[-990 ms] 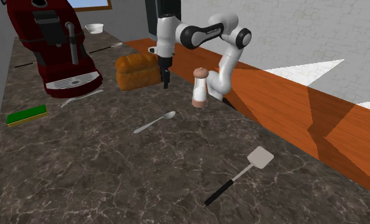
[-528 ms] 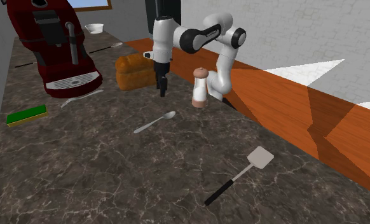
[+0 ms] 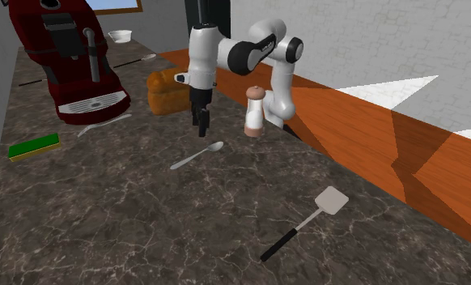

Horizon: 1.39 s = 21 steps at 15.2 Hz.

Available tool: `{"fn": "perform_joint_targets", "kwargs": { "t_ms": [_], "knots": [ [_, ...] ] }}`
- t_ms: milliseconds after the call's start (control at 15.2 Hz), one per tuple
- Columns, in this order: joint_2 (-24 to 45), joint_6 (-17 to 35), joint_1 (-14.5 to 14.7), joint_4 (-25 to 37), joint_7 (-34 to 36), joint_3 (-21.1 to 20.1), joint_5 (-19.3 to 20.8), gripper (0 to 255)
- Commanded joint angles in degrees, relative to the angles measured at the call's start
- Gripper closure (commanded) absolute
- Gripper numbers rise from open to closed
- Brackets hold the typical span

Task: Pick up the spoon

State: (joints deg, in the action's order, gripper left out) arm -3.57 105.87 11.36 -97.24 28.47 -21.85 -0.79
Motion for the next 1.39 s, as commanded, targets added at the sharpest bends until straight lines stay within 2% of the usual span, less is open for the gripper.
{"fn": "perform_joint_targets", "kwargs": {
  "t_ms": [0, 396, 990, 1056, 1320],
  "knots": [
    [4.0, -0.3, 1.1, 4.7, 2.0, -1.4, 1.7, 0],
    [16.1, -2.6, 5.9, 19.8, 6.8, -4.3, 8.0, 0],
    [14.5, 3.9, 5.2, 11.9, 6.7, -4.0, 7.2, 0],
    [14.4, 4.1, 5.2, 11.6, 6.7, -4.0, 7.2, 255],
    [14.3, 4.1, 5.2, 11.5, 6.7, -4.0, 7.2, 255]
  ]
}}
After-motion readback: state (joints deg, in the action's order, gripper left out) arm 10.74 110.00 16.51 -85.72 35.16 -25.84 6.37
